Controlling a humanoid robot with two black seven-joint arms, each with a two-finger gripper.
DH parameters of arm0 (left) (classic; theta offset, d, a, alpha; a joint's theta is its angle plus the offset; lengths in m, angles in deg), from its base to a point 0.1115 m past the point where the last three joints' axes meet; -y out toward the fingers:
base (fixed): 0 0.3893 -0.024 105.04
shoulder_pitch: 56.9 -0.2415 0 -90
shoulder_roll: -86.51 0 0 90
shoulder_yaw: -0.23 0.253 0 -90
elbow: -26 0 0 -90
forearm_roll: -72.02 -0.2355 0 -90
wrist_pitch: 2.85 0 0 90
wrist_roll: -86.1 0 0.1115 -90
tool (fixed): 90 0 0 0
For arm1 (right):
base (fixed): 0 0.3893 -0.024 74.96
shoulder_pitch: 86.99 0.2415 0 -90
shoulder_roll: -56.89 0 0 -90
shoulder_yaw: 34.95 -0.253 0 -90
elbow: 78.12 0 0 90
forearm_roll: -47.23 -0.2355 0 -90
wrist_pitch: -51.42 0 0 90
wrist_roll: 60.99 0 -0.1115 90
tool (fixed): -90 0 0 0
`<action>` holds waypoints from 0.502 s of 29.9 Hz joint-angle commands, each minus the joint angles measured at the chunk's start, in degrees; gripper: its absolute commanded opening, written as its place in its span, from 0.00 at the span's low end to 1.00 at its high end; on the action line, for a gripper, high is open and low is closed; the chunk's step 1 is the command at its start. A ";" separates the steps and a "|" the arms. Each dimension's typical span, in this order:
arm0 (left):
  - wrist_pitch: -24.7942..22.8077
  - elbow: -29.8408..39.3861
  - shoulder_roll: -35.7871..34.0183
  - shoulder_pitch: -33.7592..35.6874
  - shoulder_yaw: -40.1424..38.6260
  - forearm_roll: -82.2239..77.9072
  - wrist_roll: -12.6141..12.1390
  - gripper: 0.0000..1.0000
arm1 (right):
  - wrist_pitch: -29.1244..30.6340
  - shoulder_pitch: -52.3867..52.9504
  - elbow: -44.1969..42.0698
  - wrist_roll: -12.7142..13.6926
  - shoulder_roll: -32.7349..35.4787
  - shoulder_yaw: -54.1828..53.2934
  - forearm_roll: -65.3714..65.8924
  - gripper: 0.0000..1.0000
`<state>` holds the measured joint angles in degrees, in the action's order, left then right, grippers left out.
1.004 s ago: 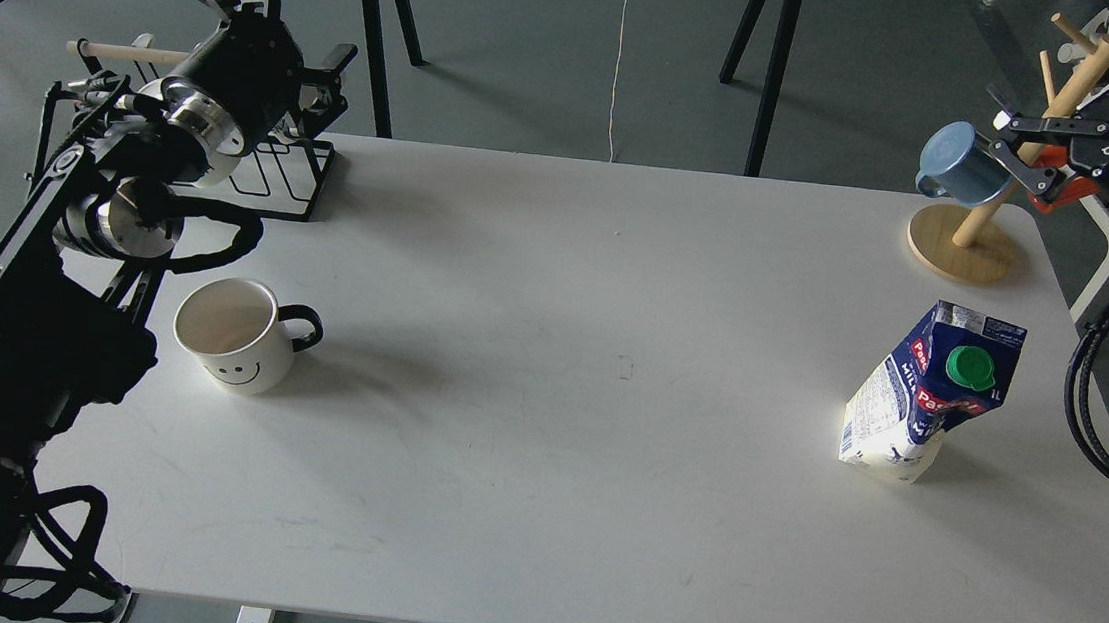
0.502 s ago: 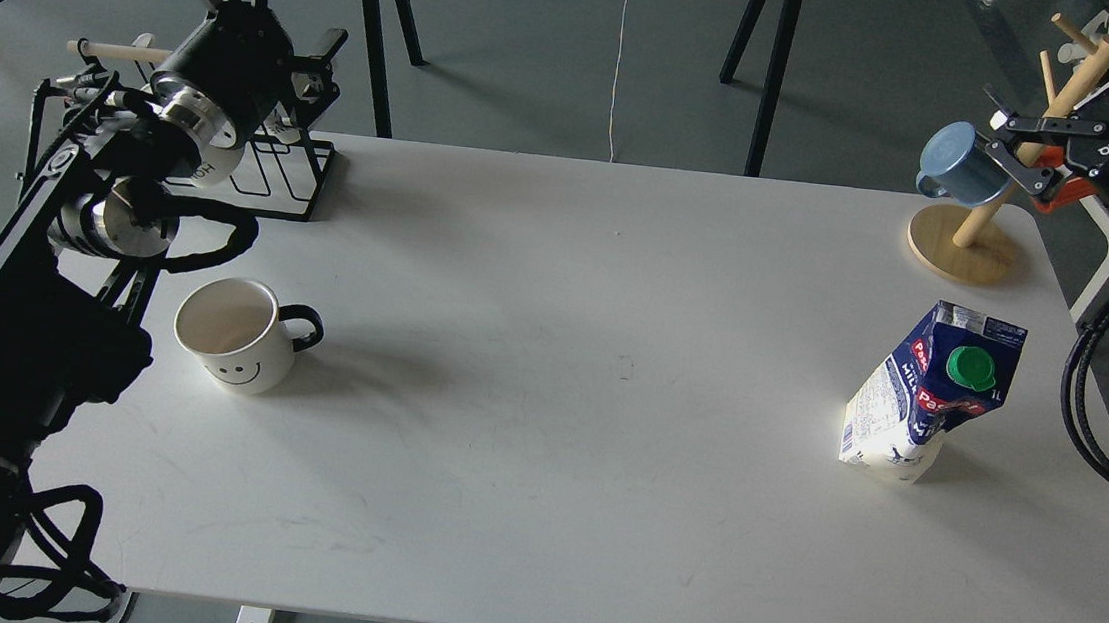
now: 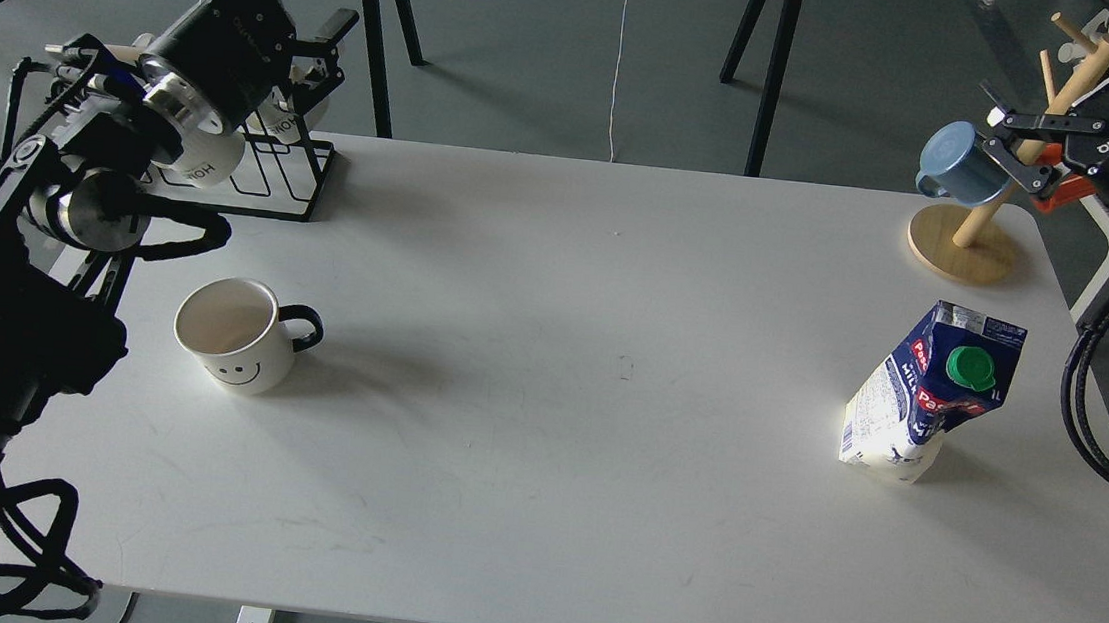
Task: Place cup and milk with both arms
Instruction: 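Move the left arm out from the rack area toward the table edge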
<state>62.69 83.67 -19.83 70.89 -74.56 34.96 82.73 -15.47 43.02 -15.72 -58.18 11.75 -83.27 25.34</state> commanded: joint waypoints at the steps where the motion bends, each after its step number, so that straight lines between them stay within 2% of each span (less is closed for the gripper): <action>1: -0.76 1.82 -2.46 -0.26 0.35 -0.12 -0.76 1.00 | 0.09 -0.02 0.09 0.00 0.05 -0.37 0.09 0.97; 8: 0.73 8.93 -10.45 -2.98 6.06 -0.56 -0.76 1.00 | -0.27 -0.11 -0.26 -0.09 0.05 -0.37 0.35 0.97; 12: 3.10 15.78 -18.09 -5.61 8.52 -0.73 -1.11 1.00 | -0.27 -0.11 -0.70 -0.17 0.05 -0.37 0.35 0.98; 15: 3.63 20.97 -24.15 -7.64 9.40 -1.08 -2.34 1.00 | -0.18 -0.11 -1.40 -0.26 0.05 -0.37 0.35 0.98</action>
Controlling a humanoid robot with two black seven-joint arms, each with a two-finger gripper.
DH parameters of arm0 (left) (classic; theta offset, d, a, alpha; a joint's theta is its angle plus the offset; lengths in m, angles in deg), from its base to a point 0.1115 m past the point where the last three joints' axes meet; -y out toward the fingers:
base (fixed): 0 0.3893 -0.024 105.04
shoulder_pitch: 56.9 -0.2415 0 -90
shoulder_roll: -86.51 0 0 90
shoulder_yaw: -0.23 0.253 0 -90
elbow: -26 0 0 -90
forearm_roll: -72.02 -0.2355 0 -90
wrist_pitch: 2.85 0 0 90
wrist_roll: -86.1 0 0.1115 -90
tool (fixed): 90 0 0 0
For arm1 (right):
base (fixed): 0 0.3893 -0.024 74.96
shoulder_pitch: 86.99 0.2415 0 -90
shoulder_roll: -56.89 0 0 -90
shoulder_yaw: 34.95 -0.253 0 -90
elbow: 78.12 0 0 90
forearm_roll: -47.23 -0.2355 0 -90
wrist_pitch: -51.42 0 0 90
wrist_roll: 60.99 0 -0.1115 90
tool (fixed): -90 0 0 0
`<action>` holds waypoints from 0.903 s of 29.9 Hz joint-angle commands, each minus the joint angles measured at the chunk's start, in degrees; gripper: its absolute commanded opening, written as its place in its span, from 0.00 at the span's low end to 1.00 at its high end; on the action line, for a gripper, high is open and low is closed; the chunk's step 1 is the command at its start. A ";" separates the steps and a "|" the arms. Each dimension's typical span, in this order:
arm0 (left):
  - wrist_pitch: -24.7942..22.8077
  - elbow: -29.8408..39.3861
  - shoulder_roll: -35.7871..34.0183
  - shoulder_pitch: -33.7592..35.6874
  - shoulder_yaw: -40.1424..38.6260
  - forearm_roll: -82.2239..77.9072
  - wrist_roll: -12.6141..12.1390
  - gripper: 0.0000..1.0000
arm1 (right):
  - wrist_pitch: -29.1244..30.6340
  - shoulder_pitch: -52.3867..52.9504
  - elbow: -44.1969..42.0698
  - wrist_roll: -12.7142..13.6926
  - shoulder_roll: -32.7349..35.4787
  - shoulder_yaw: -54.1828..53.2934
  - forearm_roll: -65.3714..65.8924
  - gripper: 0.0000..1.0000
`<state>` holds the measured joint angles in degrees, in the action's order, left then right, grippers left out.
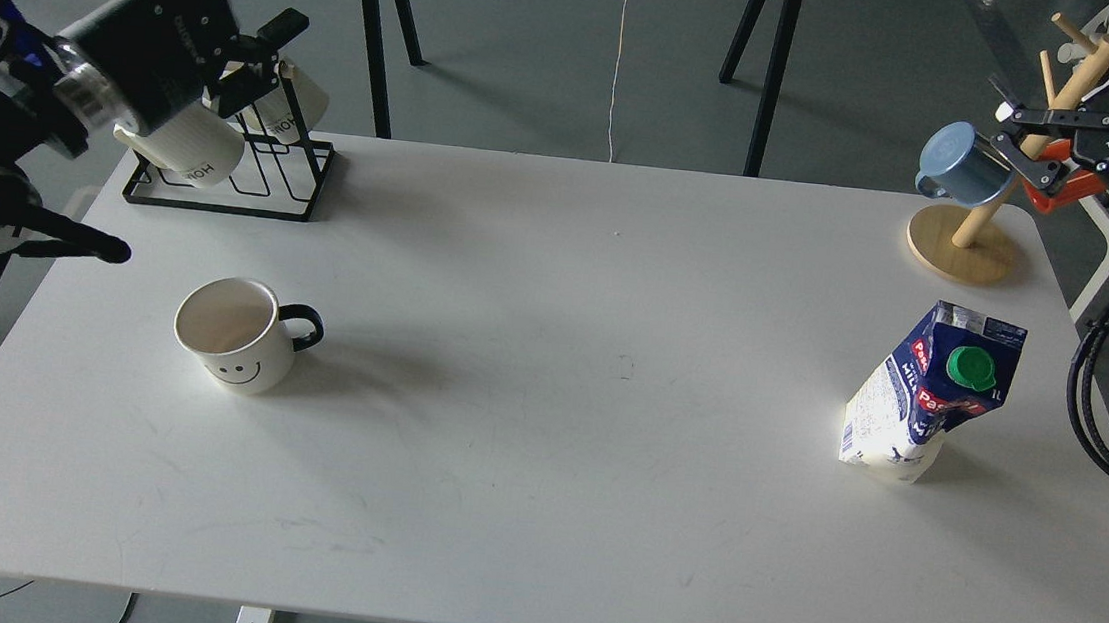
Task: Place cup and milk with both arms
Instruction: 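Move the left arm out from the rack area toward the table edge, then reach the left gripper to the white smiley mug and grasp its rim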
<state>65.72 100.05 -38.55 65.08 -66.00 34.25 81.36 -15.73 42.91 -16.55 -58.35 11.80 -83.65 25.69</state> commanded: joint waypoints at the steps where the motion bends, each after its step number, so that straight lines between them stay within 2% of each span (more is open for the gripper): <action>1: 0.51 6.26 -7.63 -2.53 0.85 -0.72 -1.40 1.00 | 0.18 0.01 -1.01 -0.09 -0.01 0.01 0.00 0.98; 5: 0.42 12.68 -16.50 -7.18 0.85 -1.34 -2.64 1.00 | 0.27 0.01 -1.89 -0.09 -0.27 -0.51 0.00 0.99; 9: -0.19 18.13 -26.00 -12.98 0.76 -1.51 -2.55 1.00 | 0.35 0.01 -1.98 -0.09 -0.01 -0.51 0.00 0.99; 14: -0.54 21.48 -34.88 -16.50 0.93 -3.35 -2.55 1.00 | 0.53 0.01 -2.94 -0.09 -0.01 -0.43 0.09 0.99; 20: -2.39 21.75 -39.64 -17.39 7.07 -13.35 -2.47 1.00 | 0.62 0.09 -4.00 -0.09 -0.44 -0.43 0.18 0.99; 27: -0.72 20.96 -38.16 -17.56 14.55 -31.38 -1.76 1.00 | 0.53 0.09 -3.92 -0.18 -0.62 -0.78 0.09 0.99</action>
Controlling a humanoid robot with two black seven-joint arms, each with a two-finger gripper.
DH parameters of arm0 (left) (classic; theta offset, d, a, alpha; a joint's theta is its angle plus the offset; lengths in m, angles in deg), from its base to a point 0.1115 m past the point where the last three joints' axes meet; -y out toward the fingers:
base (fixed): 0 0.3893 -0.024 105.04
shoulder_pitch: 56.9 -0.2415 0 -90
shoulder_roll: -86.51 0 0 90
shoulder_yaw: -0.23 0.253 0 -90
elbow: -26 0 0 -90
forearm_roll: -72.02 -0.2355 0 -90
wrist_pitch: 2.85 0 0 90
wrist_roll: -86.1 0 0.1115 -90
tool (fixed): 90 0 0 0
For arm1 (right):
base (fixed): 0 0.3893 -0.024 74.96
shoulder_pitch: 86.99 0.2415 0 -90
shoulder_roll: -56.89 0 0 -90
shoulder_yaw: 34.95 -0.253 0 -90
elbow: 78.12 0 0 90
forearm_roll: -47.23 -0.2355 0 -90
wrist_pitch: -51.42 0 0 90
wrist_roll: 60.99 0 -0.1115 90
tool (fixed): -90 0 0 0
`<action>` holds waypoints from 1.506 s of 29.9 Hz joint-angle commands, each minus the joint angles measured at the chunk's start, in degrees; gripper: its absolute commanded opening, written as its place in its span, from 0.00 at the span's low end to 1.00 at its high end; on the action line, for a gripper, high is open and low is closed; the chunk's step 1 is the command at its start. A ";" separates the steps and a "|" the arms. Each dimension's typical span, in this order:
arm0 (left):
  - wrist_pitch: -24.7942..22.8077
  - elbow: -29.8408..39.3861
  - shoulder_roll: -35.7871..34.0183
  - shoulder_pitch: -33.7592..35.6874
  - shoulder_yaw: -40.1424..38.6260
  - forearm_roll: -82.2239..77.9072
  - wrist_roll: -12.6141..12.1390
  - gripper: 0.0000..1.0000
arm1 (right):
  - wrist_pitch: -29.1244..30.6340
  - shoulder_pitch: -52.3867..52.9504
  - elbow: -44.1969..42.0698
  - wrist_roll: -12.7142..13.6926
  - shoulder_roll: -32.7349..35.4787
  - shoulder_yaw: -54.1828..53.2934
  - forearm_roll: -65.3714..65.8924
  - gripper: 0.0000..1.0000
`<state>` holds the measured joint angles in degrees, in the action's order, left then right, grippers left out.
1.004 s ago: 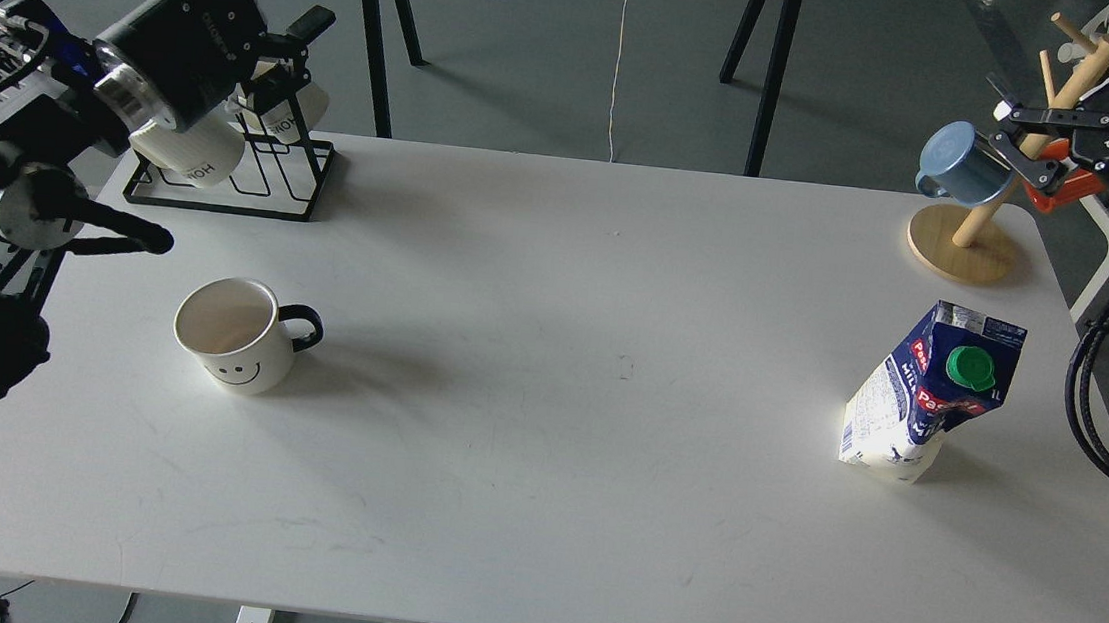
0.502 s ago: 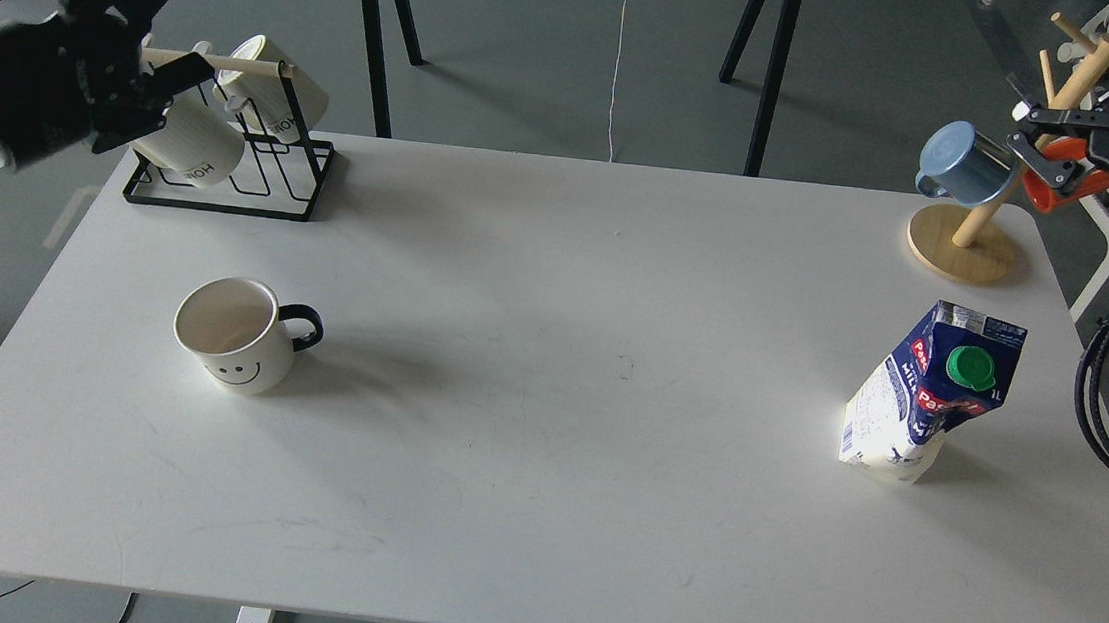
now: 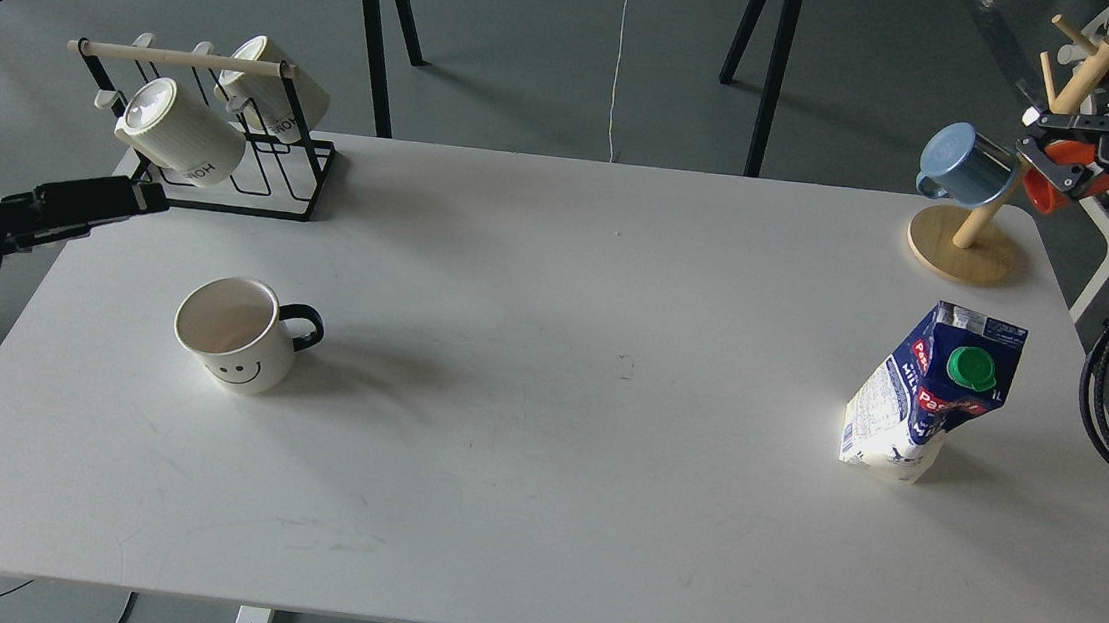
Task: Place cup and milk with both arms
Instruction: 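Reach the left gripper to the white smiley mug and grasp its rim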
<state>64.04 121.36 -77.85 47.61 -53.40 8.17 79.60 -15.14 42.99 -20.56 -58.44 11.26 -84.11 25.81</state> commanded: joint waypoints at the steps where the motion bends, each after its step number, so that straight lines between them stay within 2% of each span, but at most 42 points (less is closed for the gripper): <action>1: 1.22 -0.44 1.76 -0.09 2.22 -6.53 0.00 1.00 | -0.07 0.01 0.01 -0.09 -0.08 -0.41 -0.03 0.99; 4: 1.57 -1.41 3.78 -0.26 3.09 -11.01 -0.79 1.00 | -0.07 0.01 0.18 -0.09 -0.08 -0.41 -0.03 0.99; 14: 1.66 -5.63 11.69 -0.35 4.86 -26.05 -1.23 1.00 | 0.02 0.19 1.76 0.00 0.54 -0.32 0.15 0.99; 18: 1.75 -6.60 12.04 -0.44 4.94 -26.93 -1.58 0.99 | 0.02 0.27 2.64 -0.09 0.63 -0.41 0.15 0.99; 23: 1.75 -7.21 14.15 -0.35 5.65 -27.11 -3.52 0.99 | 0.02 0.36 2.64 0.00 0.54 -0.41 0.15 0.99; 35: 1.57 -12.57 19.51 0.09 5.74 -31.95 -3.52 0.99 | 0.02 0.36 2.56 0.00 0.63 -0.32 0.24 0.99; 45: 1.57 -15.03 20.74 0.35 6.70 -32.03 -3.52 0.98 | 0.02 0.36 2.64 -0.09 0.54 -0.32 0.15 0.99</action>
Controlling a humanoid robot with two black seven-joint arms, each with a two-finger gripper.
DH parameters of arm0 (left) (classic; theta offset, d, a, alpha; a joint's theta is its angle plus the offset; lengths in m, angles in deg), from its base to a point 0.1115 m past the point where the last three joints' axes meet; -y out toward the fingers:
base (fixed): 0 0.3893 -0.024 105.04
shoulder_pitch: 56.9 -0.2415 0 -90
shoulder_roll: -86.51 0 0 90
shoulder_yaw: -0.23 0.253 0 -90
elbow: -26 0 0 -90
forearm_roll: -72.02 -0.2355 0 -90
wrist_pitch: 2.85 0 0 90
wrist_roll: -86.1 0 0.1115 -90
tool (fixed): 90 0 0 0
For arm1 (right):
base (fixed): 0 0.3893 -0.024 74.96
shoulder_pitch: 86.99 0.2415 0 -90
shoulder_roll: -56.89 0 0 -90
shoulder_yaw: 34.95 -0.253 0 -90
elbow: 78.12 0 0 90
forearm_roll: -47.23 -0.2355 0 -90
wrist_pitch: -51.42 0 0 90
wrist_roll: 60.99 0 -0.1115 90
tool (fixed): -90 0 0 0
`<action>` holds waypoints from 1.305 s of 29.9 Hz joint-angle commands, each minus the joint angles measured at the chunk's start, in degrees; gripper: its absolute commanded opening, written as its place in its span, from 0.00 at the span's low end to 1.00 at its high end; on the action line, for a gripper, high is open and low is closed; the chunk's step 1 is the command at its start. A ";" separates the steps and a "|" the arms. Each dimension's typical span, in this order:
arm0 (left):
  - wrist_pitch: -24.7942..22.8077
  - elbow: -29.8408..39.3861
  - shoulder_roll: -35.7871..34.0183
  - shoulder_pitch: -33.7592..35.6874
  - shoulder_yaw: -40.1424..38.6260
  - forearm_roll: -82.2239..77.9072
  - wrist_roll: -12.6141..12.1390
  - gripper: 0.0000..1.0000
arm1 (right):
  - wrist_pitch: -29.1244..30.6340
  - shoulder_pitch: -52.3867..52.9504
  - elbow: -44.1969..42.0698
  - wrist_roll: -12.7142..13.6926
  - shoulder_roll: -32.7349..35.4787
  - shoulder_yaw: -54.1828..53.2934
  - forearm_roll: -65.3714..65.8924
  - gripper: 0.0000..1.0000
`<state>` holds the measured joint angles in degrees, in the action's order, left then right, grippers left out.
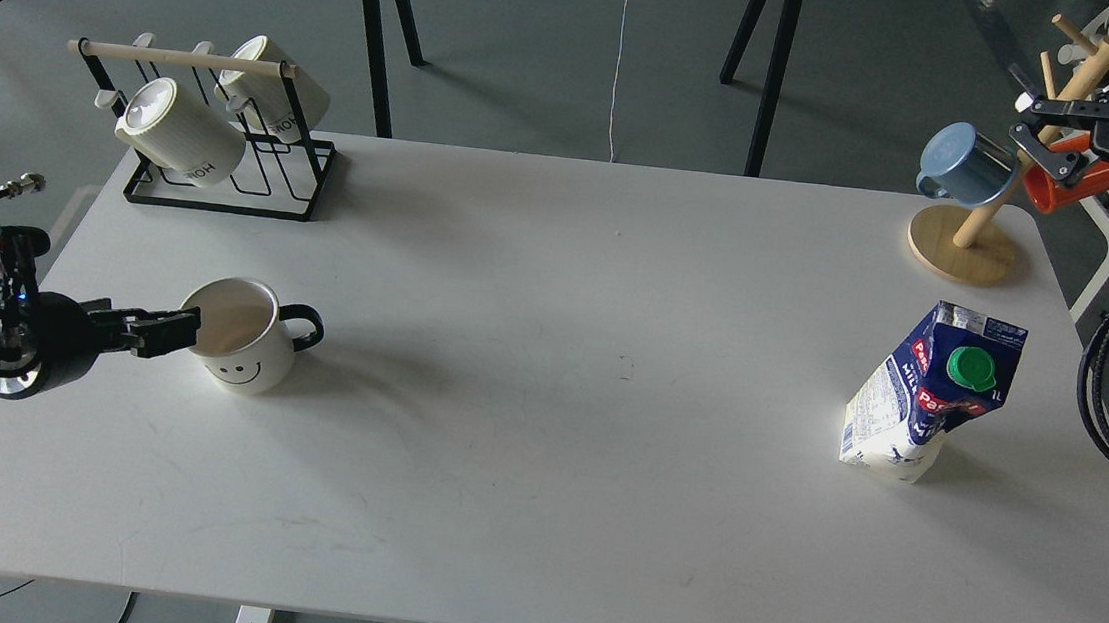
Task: Place cup and milk with both arms
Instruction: 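Reach the left gripper to the white smiley mug and grasp its rim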
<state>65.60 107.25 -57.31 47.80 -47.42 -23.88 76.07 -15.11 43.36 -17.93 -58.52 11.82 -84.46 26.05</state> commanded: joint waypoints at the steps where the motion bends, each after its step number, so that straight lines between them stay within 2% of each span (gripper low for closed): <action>1: 0.02 -1.18 0.38 0.33 0.89 0.01 0.01 0.98 | 0.00 0.00 0.02 -0.02 0.06 0.02 0.00 0.99; 16: -0.25 -2.76 1.53 1.82 2.82 -0.86 0.01 0.95 | 0.00 -0.09 0.02 -0.02 -0.03 0.11 0.00 0.99; 20: -0.34 -2.76 2.05 2.61 3.97 -1.39 0.01 0.89 | 0.00 -0.09 -0.07 -0.02 -0.03 0.11 0.00 0.99; 27: -0.51 -2.76 2.32 3.05 3.97 -1.48 0.10 0.64 | 0.00 -0.09 -0.07 -0.02 -0.03 0.11 0.00 0.99; 30: -0.86 -2.76 2.23 3.84 4.84 -1.48 0.10 0.49 | 0.00 -0.18 -0.07 -0.02 -0.03 0.11 0.00 0.99; 33: -1.30 -2.68 2.23 4.55 5.11 -1.48 0.10 0.42 | 0.00 -0.18 -0.07 -0.02 -0.03 0.11 0.00 0.99; 36: -1.57 -2.68 2.14 4.64 5.20 -1.48 0.10 0.20 | 0.00 -0.18 -0.07 -0.02 -0.03 0.11 0.00 0.99; 39: -1.57 -2.68 2.23 4.72 5.11 -1.48 0.10 0.07 | 0.00 -0.18 -0.07 -0.02 -0.03 0.11 0.00 0.99</action>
<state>64.08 104.56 -55.13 52.42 -42.28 -25.36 76.20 -15.12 43.19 -18.00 -58.54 11.80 -84.35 26.05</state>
